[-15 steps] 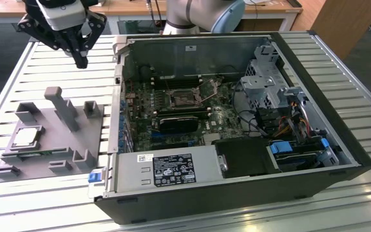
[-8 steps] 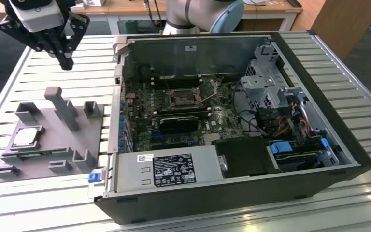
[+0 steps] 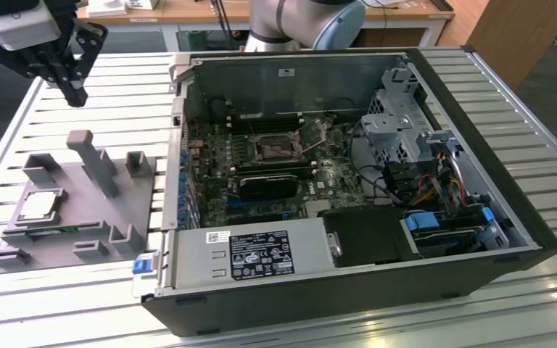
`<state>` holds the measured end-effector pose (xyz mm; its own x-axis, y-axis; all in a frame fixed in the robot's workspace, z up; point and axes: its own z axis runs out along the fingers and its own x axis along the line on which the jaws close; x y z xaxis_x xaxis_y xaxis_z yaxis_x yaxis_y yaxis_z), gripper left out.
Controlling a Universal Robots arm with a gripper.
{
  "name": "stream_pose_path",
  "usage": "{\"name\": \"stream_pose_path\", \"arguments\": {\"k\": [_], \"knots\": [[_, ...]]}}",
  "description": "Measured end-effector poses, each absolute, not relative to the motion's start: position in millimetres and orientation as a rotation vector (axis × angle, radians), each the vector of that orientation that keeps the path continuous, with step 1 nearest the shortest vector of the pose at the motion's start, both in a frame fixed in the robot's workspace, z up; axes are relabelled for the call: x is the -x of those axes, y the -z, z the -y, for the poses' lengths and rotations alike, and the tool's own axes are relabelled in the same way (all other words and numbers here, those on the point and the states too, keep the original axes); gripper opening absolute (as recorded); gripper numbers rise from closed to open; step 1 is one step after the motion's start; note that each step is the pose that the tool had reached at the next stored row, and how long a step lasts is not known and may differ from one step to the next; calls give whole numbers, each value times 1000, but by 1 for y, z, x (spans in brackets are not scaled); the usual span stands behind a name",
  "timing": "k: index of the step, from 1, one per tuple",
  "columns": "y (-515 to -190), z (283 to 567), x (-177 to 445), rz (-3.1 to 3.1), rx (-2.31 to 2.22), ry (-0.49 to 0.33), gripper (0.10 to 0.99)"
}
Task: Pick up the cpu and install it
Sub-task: 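Reach for the cpu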
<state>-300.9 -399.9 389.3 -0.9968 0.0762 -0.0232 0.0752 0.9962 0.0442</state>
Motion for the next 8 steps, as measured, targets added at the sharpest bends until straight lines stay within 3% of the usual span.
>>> {"name": "stream_pose_path", "arguments": {"k": [8], "knots": [[-388, 400, 323, -3114, -118, -67, 106]]}}
